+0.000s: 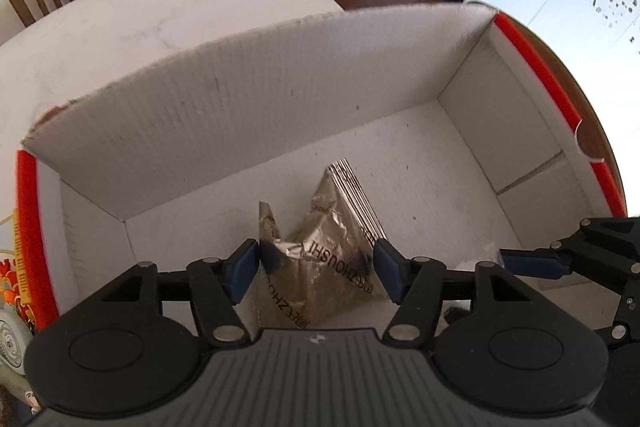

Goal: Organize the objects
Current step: 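Open the right tool to drop the bead bag while the left tool releases the foil packet, then withdraw both open tools from the box back over the mat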

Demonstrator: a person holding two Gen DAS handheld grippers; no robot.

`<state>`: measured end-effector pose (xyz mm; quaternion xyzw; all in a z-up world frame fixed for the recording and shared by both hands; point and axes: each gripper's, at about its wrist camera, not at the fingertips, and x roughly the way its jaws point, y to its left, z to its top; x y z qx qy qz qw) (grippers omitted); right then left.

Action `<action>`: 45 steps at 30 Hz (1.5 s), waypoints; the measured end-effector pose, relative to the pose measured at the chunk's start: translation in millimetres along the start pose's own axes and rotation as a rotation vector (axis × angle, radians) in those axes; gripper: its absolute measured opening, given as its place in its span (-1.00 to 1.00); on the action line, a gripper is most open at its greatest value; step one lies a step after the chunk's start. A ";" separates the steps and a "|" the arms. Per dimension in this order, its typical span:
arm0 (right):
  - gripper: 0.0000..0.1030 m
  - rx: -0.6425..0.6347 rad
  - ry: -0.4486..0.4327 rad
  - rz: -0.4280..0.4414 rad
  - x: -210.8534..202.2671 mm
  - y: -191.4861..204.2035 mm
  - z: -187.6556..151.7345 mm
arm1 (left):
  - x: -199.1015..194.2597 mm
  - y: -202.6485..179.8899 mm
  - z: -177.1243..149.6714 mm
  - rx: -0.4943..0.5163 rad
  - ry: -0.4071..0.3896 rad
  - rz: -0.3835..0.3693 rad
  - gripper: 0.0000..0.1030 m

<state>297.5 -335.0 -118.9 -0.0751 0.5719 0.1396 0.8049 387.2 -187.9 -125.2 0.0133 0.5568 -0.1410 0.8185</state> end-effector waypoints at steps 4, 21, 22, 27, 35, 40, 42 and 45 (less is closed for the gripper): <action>0.13 0.028 -0.029 0.015 -6.9 -3.5 -3.4 | -12.6 2.4 1.0 -0.017 -0.030 -0.015 0.34; 0.17 0.019 -0.190 0.046 -66.0 4.7 -16.1 | -89.1 -2.2 -22.2 0.015 -0.182 -0.039 0.34; 0.17 0.019 -0.199 0.050 -69.4 5.3 -17.2 | -93.3 -2.1 -24.1 0.017 -0.193 -0.043 0.34; 0.17 0.035 -0.238 0.061 -86.6 8.1 -23.0 | -116.1 0.1 -35.5 0.011 -0.252 -0.053 0.34; 0.28 0.050 -0.350 0.074 -114.6 22.1 -35.5 | -157.0 12.1 -63.8 0.015 -0.358 -0.068 0.44; 0.37 0.060 -0.414 0.087 -128.2 35.1 -41.5 | -178.3 28.3 -86.2 -0.005 -0.411 -0.066 0.58; 0.50 0.063 -0.442 0.093 -133.0 41.0 -44.1 | -184.5 35.2 -95.7 -0.012 -0.427 -0.065 0.58; 0.60 0.062 -0.490 0.092 -139.1 51.4 -47.2 | -192.8 46.3 -108.2 -0.014 -0.443 -0.049 0.60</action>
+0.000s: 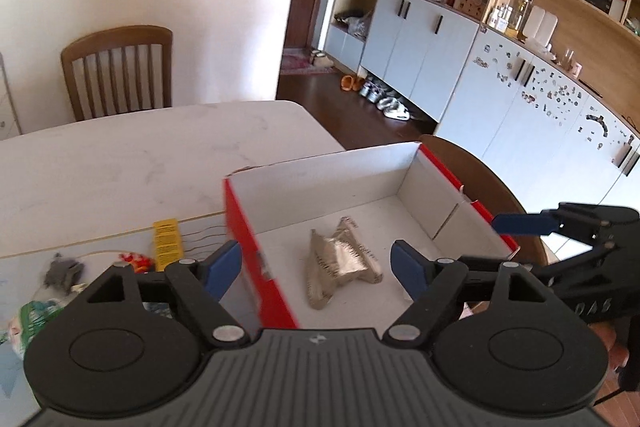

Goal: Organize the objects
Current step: 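Withdraw both open tools from the box back over the mat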

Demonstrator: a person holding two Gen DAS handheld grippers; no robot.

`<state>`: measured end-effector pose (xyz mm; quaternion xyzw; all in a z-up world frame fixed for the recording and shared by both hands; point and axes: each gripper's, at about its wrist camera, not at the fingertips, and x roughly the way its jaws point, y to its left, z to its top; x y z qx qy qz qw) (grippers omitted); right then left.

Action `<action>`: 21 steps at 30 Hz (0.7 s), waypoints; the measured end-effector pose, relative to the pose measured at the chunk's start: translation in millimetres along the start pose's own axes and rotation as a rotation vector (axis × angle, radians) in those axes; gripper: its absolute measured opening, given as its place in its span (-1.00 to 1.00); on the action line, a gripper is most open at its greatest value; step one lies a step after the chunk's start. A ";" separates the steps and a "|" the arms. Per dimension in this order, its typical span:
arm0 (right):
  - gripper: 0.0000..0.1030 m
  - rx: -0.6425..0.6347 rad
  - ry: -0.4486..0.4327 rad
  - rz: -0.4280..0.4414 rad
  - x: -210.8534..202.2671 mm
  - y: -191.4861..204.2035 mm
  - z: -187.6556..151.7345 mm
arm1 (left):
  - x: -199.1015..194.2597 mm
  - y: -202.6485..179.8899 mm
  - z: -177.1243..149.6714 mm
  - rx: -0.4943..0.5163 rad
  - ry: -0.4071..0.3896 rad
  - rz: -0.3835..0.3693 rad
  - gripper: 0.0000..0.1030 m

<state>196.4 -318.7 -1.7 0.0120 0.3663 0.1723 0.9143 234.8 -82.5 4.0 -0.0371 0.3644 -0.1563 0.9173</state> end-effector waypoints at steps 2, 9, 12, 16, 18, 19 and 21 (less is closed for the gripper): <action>0.66 0.002 -0.018 0.005 -1.8 7.2 0.2 | -8.6 7.2 -5.9 -0.004 -0.011 0.012 0.63; 0.94 0.009 -0.085 0.019 -6.2 33.7 -0.9 | -31.4 38.5 -25.1 -0.048 -0.026 0.022 0.69; 0.97 0.017 -0.104 0.026 -6.7 44.9 -2.6 | -42.1 53.5 -33.5 -0.066 -0.044 0.030 0.91; 0.97 0.006 -0.096 0.033 -1.8 63.2 -4.6 | -56.9 77.6 -45.9 -0.097 -0.072 0.031 0.97; 0.97 -0.004 -0.088 0.043 0.7 73.7 -6.8 | -64.1 89.7 -51.0 -0.111 -0.091 0.048 1.00; 0.97 -0.006 -0.083 0.046 4.2 80.5 -7.3 | -67.4 94.8 -54.7 -0.116 -0.103 0.062 1.00; 0.97 -0.008 -0.080 0.059 8.2 91.4 -10.0 | -73.3 106.6 -62.0 -0.126 -0.123 0.101 1.00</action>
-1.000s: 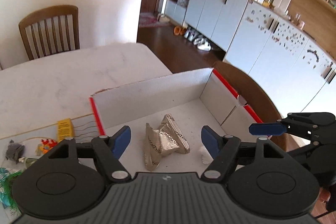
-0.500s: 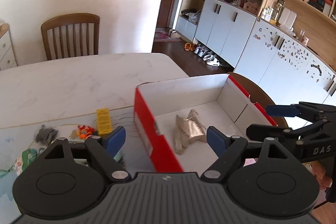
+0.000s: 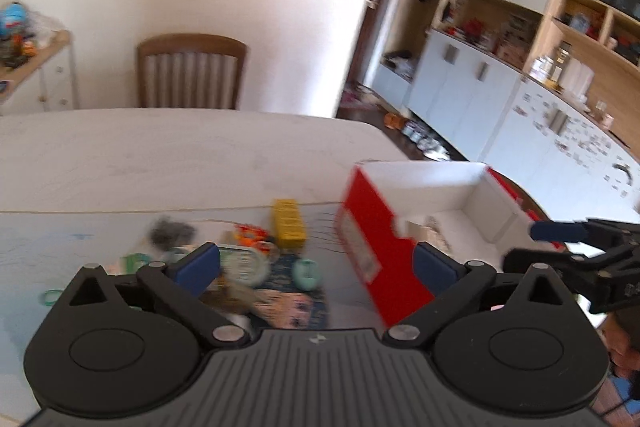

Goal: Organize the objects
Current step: 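Withdraw both open tools from the box back over the mat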

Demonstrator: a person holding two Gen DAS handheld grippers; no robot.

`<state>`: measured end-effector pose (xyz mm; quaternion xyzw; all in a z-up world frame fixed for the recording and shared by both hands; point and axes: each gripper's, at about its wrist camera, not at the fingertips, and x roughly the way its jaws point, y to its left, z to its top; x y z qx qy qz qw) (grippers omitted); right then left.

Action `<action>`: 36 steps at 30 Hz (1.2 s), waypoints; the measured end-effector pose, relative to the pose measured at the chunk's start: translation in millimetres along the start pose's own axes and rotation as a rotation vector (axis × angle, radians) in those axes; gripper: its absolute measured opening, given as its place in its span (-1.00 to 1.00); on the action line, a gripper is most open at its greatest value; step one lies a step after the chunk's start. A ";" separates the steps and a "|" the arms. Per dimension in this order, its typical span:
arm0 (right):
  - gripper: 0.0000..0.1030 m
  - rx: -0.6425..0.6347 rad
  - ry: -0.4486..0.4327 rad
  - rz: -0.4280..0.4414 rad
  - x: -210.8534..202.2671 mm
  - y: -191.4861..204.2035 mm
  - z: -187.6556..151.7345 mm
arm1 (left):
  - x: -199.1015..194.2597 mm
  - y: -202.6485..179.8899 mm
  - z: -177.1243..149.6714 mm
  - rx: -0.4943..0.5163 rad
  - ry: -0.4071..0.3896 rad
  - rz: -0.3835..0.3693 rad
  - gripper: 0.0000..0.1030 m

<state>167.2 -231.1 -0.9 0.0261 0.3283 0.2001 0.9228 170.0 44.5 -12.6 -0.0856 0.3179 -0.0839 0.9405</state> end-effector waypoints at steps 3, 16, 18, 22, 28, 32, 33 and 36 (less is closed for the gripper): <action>0.94 0.000 0.018 0.024 7.4 15.5 -3.0 | -5.6 20.6 -4.8 -0.009 -0.023 0.020 1.00; 0.91 -0.041 0.074 0.050 42.5 69.1 -8.8 | -11.1 88.1 -16.3 0.001 -0.011 0.064 1.00; 0.90 -0.054 0.087 0.052 50.1 77.1 -10.1 | -8.2 98.4 -17.6 0.002 -0.002 0.081 1.00; 0.86 -0.069 0.110 0.039 66.7 89.0 -10.9 | -3.2 120.0 -22.8 0.016 -0.009 0.127 1.00; 0.79 -0.093 0.141 -0.009 91.1 101.4 -12.1 | 13.5 145.6 -31.1 0.058 0.018 0.179 1.00; 0.76 -0.110 0.164 -0.038 106.8 105.2 -14.9 | 30.7 160.3 -35.3 0.067 0.059 0.182 1.00; 0.74 -0.113 0.172 -0.049 111.1 106.2 -15.9 | 34.4 162.3 -36.8 0.071 0.066 0.176 1.00; 0.70 -0.124 0.195 -0.066 122.4 109.4 -18.0 | 46.4 165.4 -39.9 0.093 0.090 0.163 1.00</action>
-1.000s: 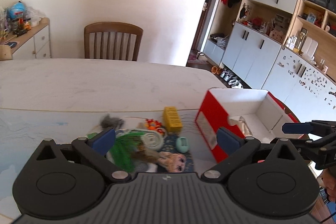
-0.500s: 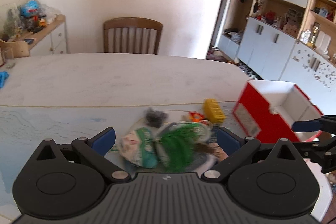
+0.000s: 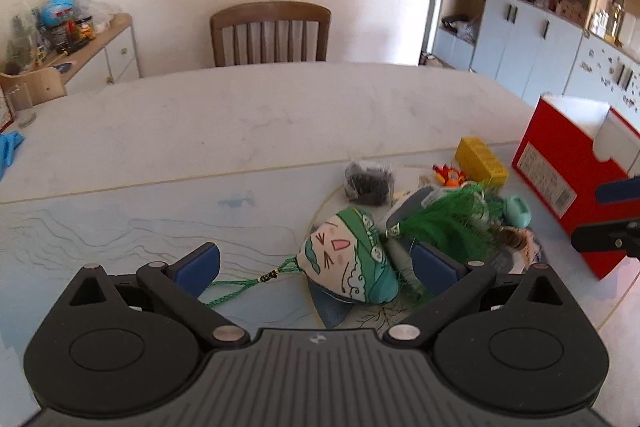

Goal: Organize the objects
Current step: 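Withdraw both open tools from the box back over the mat, then grasp the cartoon bunny plush with the right tool while the left tool grasps the green cartoon pouch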

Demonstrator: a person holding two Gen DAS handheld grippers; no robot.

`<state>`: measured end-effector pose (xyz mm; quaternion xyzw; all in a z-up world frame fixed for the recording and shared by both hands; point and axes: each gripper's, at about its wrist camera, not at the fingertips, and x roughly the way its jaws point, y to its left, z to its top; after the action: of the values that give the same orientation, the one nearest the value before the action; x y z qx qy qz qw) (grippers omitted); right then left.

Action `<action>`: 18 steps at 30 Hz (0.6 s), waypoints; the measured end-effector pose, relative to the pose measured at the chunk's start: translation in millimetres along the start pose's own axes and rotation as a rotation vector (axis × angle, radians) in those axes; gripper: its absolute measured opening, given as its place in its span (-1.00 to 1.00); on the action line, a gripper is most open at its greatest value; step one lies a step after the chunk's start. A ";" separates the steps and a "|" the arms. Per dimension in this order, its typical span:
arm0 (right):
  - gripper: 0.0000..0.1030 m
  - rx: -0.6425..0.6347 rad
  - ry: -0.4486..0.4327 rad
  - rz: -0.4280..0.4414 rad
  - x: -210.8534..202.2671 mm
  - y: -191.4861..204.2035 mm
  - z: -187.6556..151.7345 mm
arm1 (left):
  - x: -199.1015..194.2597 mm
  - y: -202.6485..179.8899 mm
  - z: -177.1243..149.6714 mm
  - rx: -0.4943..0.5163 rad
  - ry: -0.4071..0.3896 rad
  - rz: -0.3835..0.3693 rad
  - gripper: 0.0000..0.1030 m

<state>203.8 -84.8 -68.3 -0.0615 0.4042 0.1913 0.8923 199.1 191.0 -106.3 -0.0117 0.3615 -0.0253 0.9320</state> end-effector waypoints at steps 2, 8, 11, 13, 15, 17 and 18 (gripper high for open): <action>0.69 -0.007 0.011 -0.008 6.1 0.8 0.0 | 7.1 -1.0 0.1 0.016 0.003 -0.010 1.00; 0.59 0.002 0.041 -0.042 24.4 -6.0 4.4 | 23.7 -5.6 2.9 0.078 0.008 -0.046 1.00; 0.56 -0.022 0.060 -0.051 32.8 -4.1 4.9 | 31.7 -5.5 2.8 0.092 0.030 -0.062 1.00; 0.53 -0.036 0.074 -0.059 38.2 -2.9 4.0 | 36.2 -4.8 2.0 0.094 0.043 -0.073 1.00; 0.50 -0.042 0.091 -0.058 43.6 -2.9 3.7 | 40.0 -4.3 1.4 0.092 0.054 -0.077 1.00; 0.47 -0.042 0.106 -0.052 48.3 -2.9 3.5 | 43.9 -3.0 1.2 0.085 0.065 -0.087 1.00; 0.47 -0.047 0.112 -0.052 51.2 -2.2 3.2 | 45.8 -2.8 1.1 0.082 0.073 -0.091 1.00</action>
<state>237.7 -71.0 -104.4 -0.1035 0.4473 0.1738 0.8712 233.4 185.6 -136.2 0.0109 0.3928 -0.0830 0.9158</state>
